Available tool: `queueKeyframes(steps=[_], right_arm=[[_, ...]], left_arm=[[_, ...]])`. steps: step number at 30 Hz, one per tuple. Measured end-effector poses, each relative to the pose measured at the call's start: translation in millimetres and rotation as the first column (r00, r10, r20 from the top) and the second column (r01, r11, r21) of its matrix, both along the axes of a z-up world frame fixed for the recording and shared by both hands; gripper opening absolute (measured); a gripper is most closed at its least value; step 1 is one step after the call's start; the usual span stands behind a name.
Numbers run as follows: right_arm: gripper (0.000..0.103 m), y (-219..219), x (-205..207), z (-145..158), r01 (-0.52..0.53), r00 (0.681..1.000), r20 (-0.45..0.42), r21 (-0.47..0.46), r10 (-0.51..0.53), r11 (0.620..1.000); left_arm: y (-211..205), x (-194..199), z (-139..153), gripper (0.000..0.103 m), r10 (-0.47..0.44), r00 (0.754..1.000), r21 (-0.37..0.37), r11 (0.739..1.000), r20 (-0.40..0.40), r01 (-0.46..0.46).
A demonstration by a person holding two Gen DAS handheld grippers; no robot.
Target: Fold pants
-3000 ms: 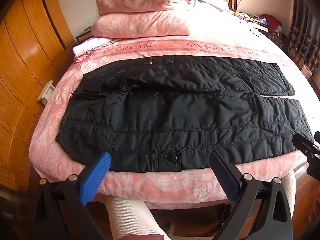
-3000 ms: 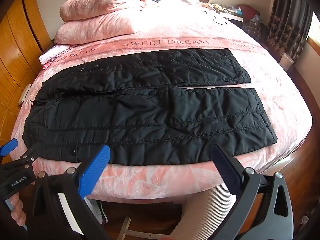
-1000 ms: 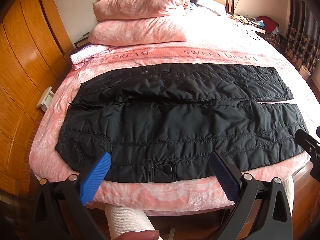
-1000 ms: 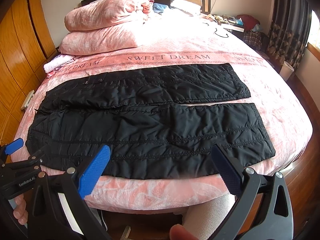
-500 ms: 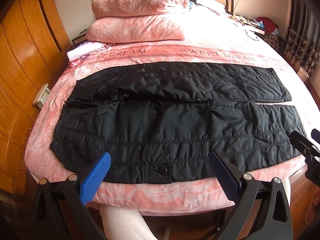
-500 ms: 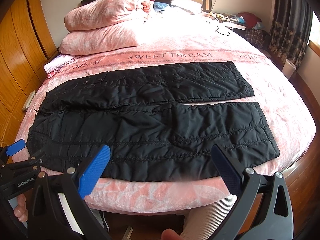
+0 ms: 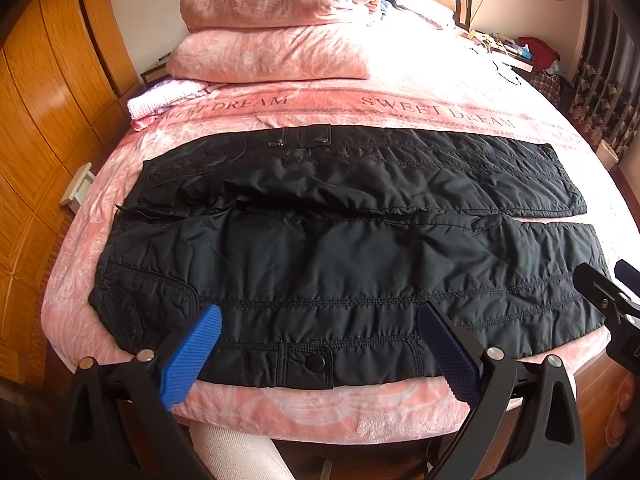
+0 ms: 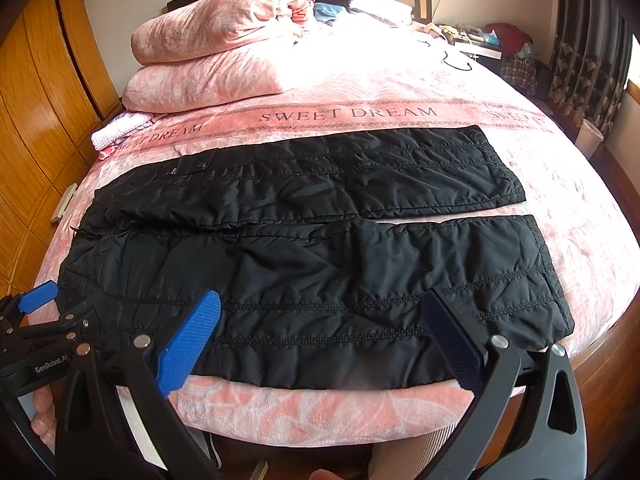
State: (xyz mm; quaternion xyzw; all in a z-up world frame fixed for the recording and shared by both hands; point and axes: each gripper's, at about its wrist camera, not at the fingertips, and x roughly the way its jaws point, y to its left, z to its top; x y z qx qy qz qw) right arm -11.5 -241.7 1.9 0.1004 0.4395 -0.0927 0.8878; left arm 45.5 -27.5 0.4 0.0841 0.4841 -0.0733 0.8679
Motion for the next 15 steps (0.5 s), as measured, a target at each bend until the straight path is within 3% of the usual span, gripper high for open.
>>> queueKeyframes(steps=[8,15], right_arm=[[0.101,-21,29,-4,-0.001,1.0,0.014,0.03,0.001,1.0],[0.101,-47,70,-10,-0.074,0.997,0.027,0.083,0.072,0.994]], left_arm=[[-10,22,3,0.099,-0.002,1.0,-0.006,1.0,0.008,0.002],[-18,53,-8,0.099,-0.008,1.0,0.005,1.0,-0.013,0.008]])
